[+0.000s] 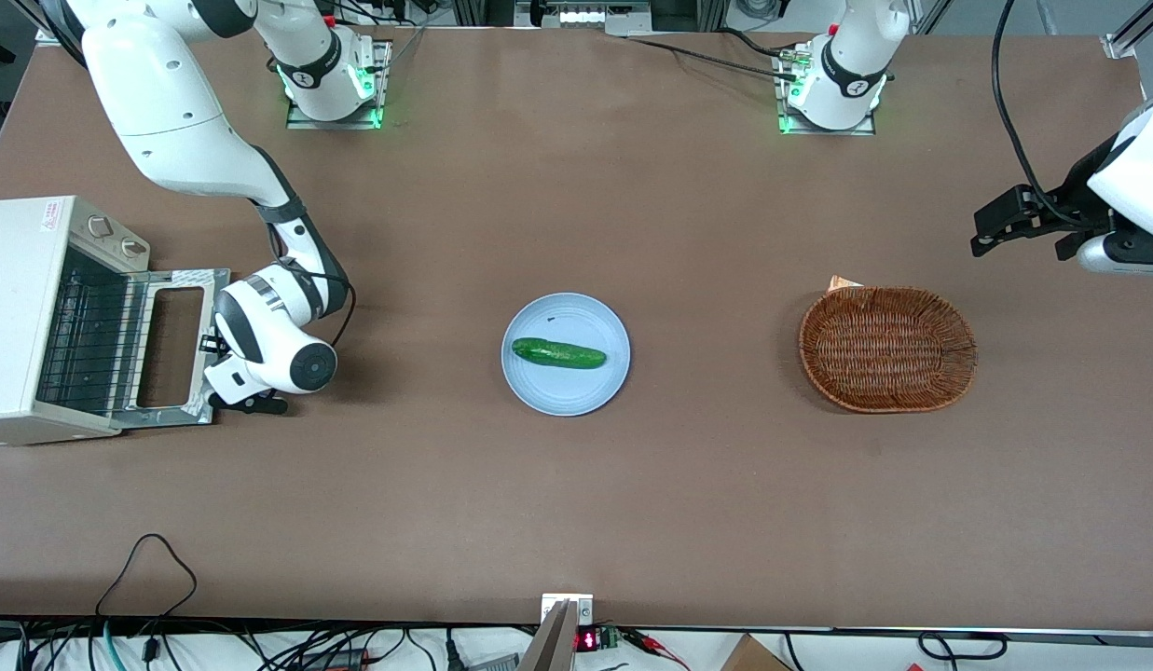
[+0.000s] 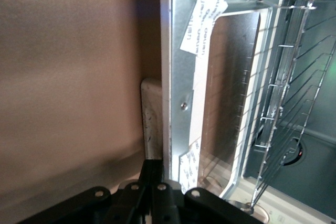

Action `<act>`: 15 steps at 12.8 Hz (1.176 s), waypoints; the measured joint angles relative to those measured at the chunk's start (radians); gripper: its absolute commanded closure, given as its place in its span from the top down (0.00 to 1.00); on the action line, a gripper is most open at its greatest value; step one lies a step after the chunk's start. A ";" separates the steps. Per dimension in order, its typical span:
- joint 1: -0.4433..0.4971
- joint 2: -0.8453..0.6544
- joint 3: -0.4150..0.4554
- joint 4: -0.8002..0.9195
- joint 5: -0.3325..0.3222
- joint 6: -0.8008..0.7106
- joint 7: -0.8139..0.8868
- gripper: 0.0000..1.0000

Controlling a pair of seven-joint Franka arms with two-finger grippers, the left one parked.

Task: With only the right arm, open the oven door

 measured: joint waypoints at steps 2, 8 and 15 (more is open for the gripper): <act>0.000 0.000 -0.001 0.015 0.041 0.000 0.000 1.00; 0.015 -0.020 -0.003 0.207 0.330 -0.155 -0.080 1.00; -0.013 -0.139 -0.022 0.409 0.631 -0.409 -0.308 1.00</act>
